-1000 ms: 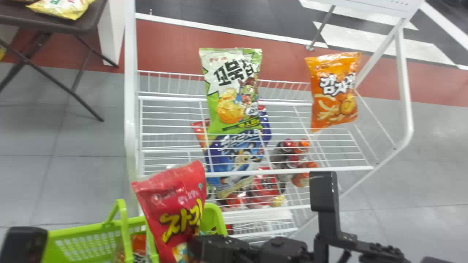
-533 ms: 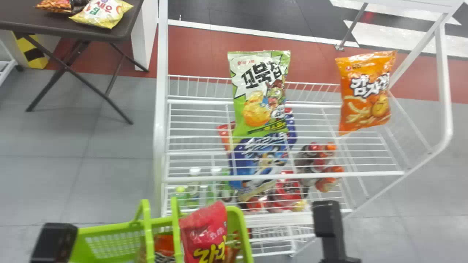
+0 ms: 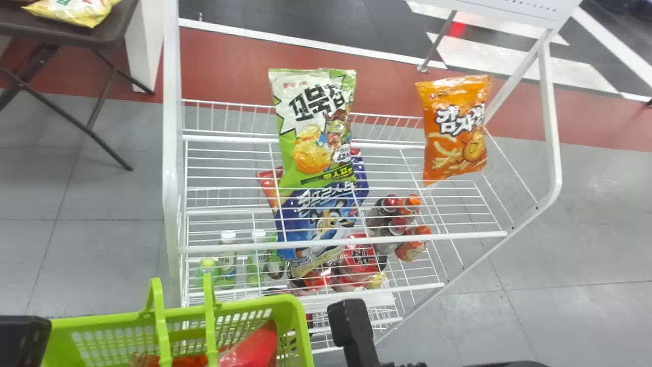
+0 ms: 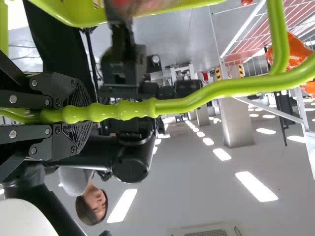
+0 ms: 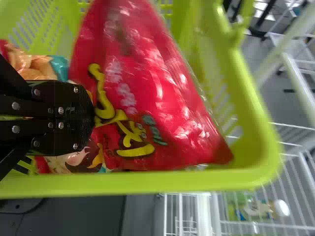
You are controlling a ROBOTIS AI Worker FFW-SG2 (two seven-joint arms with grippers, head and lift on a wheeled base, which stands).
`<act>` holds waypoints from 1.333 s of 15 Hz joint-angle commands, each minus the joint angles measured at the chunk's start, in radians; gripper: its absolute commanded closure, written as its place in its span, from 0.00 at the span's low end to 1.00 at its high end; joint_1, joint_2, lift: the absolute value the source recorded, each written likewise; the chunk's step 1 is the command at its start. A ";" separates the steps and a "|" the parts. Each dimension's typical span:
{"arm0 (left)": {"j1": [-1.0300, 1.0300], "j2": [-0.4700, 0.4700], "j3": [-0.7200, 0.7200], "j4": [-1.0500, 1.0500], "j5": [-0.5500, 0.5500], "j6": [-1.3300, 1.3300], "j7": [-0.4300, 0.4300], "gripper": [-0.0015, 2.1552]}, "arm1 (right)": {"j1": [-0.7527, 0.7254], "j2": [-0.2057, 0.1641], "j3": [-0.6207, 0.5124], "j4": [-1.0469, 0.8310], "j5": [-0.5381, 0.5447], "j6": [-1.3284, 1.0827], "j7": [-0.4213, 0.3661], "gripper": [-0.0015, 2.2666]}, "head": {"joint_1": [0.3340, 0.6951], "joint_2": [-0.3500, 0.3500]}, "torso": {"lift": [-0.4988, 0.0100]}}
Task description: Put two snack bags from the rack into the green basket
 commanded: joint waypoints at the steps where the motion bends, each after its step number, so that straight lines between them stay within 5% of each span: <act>1: 0.003 0.000 0.002 0.001 0.000 0.001 -0.004 0.56 | 0.036 -0.001 -0.003 -0.061 0.004 0.002 -0.002 0.61 | 1.00 0.08 | 0.97; 2: 0.006 0.000 0.005 0.001 0.000 0.001 -0.009 0.56 | 0.062 -0.001 -0.017 -0.115 0.004 0.002 -0.002 0.18 | 1.00 0.09 | 0.97; 3: 0.009 0.000 0.006 0.001 0.000 0.001 -0.009 0.56 | 0.086 -0.001 -0.034 -0.176 0.003 0.002 0.003 0.00 | 1.00 0.09 | 0.97; 7: 0.014 0.000 0.008 -0.004 0.000 0.001 -0.012 0.56 | 0.151 -0.001 -0.098 -0.317 0.001 0.002 0.023 0.02 | 1.00 0.02 | 0.97; 10: 0.015 0.000 0.008 -0.002 0.000 0.001 -0.012 0.56 | 0.243 0.003 -0.141 -0.325 0.003 -0.074 0.113 0.02 | 1.00 0.00 | 0.97; 12: 0.015 0.000 0.011 -0.001 -0.007 0.001 -0.012 0.56 | 0.287 0.006 -0.139 -0.288 0.027 -0.390 0.142 0.03 | 1.00 0.00 | 0.97; 14: 0.011 0.000 0.011 0.002 -0.011 0.001 -0.010 0.56 | 0.322 0.006 -0.064 -0.229 0.184 -0.816 0.158 0.03 | 1.00 0.00 | 0.97; 20: -0.002 0.000 0.005 0.028 -0.016 0.001 -0.012 0.56 | 0.381 0.008 0.040 -0.040 0.402 -1.629 0.087 0.04 | 1.00 0.00 | 0.97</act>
